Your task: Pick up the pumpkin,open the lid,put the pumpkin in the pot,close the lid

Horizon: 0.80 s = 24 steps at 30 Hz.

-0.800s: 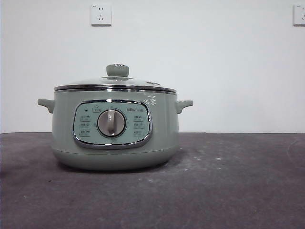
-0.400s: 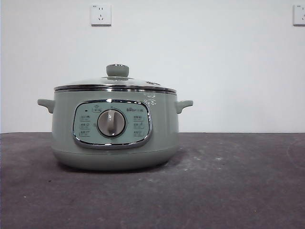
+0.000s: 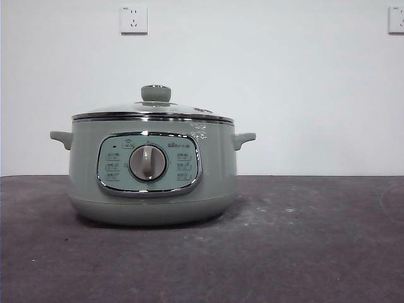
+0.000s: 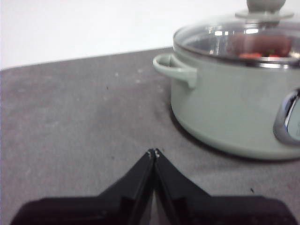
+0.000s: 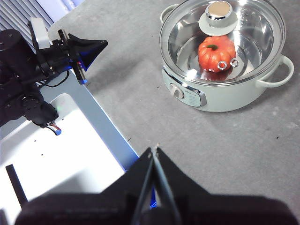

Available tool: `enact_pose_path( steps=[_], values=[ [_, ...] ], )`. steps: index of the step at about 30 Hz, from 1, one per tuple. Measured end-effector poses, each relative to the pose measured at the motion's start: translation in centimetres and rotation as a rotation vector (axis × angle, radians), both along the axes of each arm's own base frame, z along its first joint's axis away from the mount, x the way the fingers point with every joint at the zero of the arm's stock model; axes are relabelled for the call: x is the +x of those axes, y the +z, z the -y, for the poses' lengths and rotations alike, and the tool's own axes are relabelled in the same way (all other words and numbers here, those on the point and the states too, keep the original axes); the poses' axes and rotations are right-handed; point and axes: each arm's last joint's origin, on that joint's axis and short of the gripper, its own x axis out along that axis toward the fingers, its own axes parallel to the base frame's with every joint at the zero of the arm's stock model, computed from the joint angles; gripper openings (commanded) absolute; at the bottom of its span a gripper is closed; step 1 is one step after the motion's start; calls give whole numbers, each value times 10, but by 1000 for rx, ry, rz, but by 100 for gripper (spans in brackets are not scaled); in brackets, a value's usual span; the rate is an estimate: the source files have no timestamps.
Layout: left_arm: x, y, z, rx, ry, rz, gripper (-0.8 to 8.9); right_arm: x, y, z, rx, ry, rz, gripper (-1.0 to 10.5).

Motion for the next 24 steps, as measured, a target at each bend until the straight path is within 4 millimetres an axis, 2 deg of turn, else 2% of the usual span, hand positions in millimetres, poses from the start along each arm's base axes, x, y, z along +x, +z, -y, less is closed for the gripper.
enact_pose_path(
  steps=[24],
  values=[
    [-1, 0, 0, -7, 1, 7, -3, 0, 0, 0, 0, 0, 0, 1]
  ],
)
